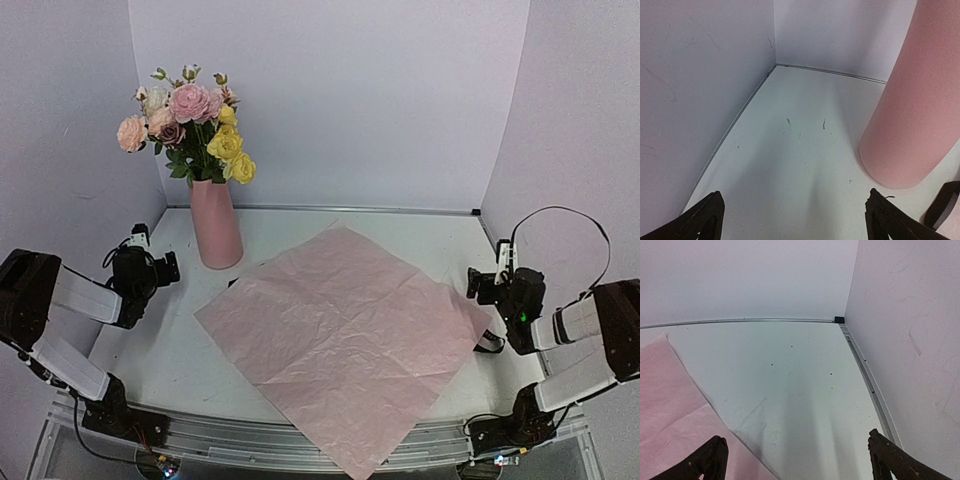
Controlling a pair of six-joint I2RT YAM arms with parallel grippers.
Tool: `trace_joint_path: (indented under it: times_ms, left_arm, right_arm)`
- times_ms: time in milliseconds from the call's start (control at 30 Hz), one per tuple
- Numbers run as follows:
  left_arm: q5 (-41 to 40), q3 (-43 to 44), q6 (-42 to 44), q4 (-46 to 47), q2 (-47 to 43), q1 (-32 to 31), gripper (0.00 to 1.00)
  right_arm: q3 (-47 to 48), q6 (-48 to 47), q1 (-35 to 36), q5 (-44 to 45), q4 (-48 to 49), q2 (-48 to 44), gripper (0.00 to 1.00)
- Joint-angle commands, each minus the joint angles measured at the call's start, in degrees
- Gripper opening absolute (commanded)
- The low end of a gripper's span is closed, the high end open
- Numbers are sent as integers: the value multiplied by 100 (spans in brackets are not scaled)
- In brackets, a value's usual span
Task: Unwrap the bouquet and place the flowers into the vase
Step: Reset both arms
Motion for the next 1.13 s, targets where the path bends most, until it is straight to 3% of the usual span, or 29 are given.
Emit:
trace_joint_path:
  times_ms: [0, 100, 233, 400, 1100]
  left_arm:
    - [347, -113, 402, 1031, 256, 33, 99]
    - [509, -376, 447, 1586, 418, 57, 99]
    - [786, -444, 527, 1911, 709, 98, 99]
    - [836, -449, 417, 2247, 1114, 209, 99]
    - [982, -355, 367, 2188, 1181, 321, 100]
  right_arm:
    - [-33, -202, -2, -367, 1493, 458, 98]
    - [-82, -208, -5, -347, 2129, 936, 98]
    - [161, -203, -9, -389, 1783, 967, 98]
    - [475, 138, -6, 592, 1045, 946, 98]
    - [504, 155, -6, 614, 1041, 966, 98]
